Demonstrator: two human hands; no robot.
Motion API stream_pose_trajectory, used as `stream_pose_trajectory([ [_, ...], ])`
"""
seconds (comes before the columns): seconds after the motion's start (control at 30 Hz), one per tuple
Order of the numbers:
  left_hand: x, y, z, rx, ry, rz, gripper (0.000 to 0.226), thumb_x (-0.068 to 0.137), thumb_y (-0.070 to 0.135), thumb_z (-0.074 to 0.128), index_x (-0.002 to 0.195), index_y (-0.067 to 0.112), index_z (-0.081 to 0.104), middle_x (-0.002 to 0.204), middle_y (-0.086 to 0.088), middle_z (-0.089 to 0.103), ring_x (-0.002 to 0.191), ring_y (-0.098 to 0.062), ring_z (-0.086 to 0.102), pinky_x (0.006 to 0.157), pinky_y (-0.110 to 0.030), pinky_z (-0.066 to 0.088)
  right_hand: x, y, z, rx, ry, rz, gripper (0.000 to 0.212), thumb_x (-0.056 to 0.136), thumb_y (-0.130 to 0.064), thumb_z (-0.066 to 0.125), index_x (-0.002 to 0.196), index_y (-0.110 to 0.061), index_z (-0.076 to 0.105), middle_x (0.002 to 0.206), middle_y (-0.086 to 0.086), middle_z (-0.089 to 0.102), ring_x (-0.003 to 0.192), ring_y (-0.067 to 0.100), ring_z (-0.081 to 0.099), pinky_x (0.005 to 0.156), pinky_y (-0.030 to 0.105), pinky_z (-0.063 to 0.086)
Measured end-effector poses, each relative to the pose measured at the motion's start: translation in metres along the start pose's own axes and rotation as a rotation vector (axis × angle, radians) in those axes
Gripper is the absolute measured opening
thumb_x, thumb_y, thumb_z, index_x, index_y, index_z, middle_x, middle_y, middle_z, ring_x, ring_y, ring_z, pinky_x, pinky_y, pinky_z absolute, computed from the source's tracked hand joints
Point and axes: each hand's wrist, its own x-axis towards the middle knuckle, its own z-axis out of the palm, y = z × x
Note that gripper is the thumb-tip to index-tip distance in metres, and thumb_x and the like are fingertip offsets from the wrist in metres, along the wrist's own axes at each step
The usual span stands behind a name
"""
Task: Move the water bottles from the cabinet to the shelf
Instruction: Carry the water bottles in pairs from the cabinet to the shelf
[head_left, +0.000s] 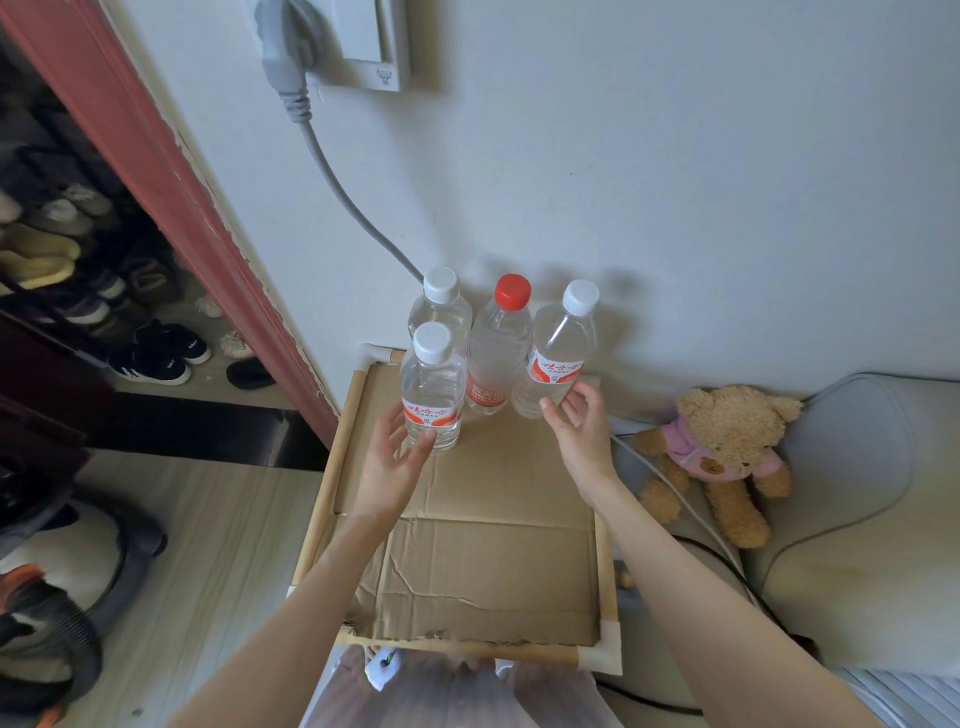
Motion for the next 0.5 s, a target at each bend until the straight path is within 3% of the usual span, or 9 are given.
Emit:
stream_pose_trajectory([
  [0.1, 0.001, 0.000, -0.005, 0.034, -0.049, -0.007, 0.064, 0.077, 0.046, 0.064, 0.130, 0.023, 0.038, 0.132, 0.000, 0.048, 0.123, -0.013, 0.043, 0.104, -0.038, 0.037, -0.003, -0.003, -0.001, 0.041, -0.010, 0.033, 0.045, 0.086, -0.019, 0.061, 0.126, -0.016, 0.041, 0.137, 0.002, 0.044, 0.129, 0.012, 0.038, 0.106, 0.029, 0.031],
  [0.2, 0.002, 0.004, -0.009, 0.055, -0.095, -0.034, 0.070, 0.075, 0.052, 0.062, 0.133, 0.024, 0.035, 0.135, 0.001, 0.046, 0.126, -0.012, 0.040, 0.106, -0.037, 0.033, -0.006, -0.002, -0.004, 0.028, -0.021, 0.034, 0.049, 0.087, -0.019, 0.058, 0.132, -0.021, 0.039, 0.137, -0.003, 0.042, 0.129, 0.012, 0.037, 0.101, 0.026, 0.030],
  [0.33, -0.001, 0.007, -0.013, 0.110, -0.142, -0.017, 0.064, 0.080, 0.042, 0.056, 0.137, 0.025, 0.030, 0.140, 0.002, 0.040, 0.130, -0.011, 0.033, 0.102, -0.028, 0.028, -0.013, 0.004, -0.003, -0.110, -0.064, 0.065, 0.068, 0.081, -0.043, 0.060, 0.138, -0.039, 0.024, 0.151, -0.009, 0.022, 0.131, 0.007, 0.031, 0.105, 0.030, 0.028],
  [0.43, -0.005, 0.007, -0.021, 0.311, -0.125, -0.012, 0.065, 0.085, 0.040, 0.054, 0.140, 0.023, 0.024, 0.145, 0.001, 0.032, 0.134, -0.015, 0.027, 0.103, -0.028, 0.024, -0.023, 0.004, 0.000, -0.218, -0.047, 0.117, 0.085, 0.070, -0.061, 0.060, 0.139, -0.043, 0.014, 0.153, -0.013, 0.008, 0.135, 0.008, 0.024, 0.112, 0.040, 0.023],
  [0.5, -0.015, 0.003, -0.031, 0.543, -0.067, 0.027, 0.067, 0.085, 0.044, 0.052, 0.140, 0.020, 0.023, 0.147, 0.000, 0.028, 0.135, -0.016, 0.024, 0.107, -0.031, 0.021, -0.037, 0.002, 0.000, -0.299, -0.072, 0.048, 0.079, 0.079, -0.049, 0.060, 0.142, -0.033, 0.015, 0.148, -0.019, 0.009, 0.137, 0.007, 0.016, 0.114, 0.033, 0.014],
])
